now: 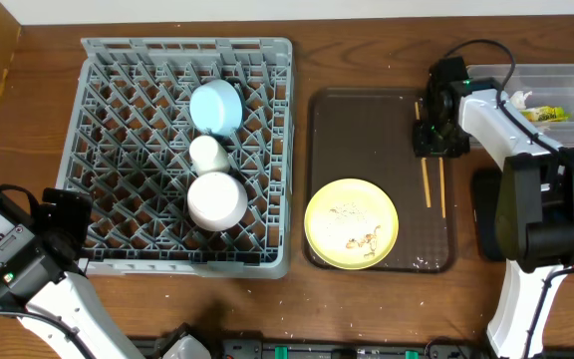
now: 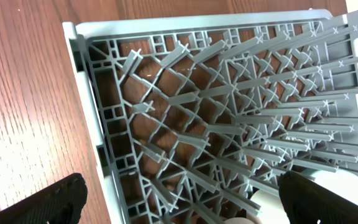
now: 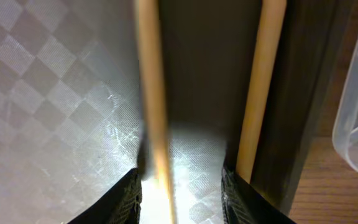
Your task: Sort waste into correct bins and load items into the dishwasher
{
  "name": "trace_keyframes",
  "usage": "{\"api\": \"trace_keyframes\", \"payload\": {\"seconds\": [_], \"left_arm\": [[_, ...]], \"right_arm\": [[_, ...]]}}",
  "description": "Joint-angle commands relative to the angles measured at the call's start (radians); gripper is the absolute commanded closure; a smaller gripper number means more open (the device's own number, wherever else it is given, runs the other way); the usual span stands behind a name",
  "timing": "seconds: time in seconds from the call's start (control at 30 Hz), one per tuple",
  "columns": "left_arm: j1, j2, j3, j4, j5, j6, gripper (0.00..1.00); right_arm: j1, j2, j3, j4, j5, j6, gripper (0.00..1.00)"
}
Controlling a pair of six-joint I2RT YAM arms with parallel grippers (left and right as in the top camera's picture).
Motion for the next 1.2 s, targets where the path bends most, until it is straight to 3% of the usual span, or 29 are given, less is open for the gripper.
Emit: {"api": "trace_keyframes", "payload": {"seconds": [0.0, 0.13, 0.27, 0.57, 0.73, 0.9, 1.17], "left_arm": [[0.006, -0.001, 0.024, -0.002, -0.003, -0.001, 0.00], [0.006, -0.001, 0.024, -0.002, -0.003, -0.001, 0.00], [0.006, -0.001, 0.023, -0.002, -0.003, -0.001, 0.00], [0.006, -0.001, 0.024, -0.002, -0.003, -0.001, 0.00], [0.006, -0.001, 0.023, -0.002, -0.003, -0.001, 0.00], [0.006, -0.001, 0.023, -0.002, -0.003, -0.001, 0.00], [0.006, -0.001, 0.023, -0.002, -0.003, -0.001, 0.00]], "right_arm": [[0.005, 0.018, -0.010, 0.001, -0.002, -0.015, 0.60], [0.009, 0.034, -0.014, 0.004, -0.002, -0.010, 0.70], [0.027, 0.059, -0.014, 0.007, -0.003, 0.021, 0.98], [0.079, 0.014, 0.121, -0.080, -0.038, 0.082, 0.99], [0.106, -0.007, 0.315, -0.114, -0.269, 0.104, 0.99], [0.169, -0.006, 0.356, 0.056, -0.472, 0.271, 0.99], [0.356, 0.010, 0.353, 0.304, -0.444, 0.479, 0.99]]}}
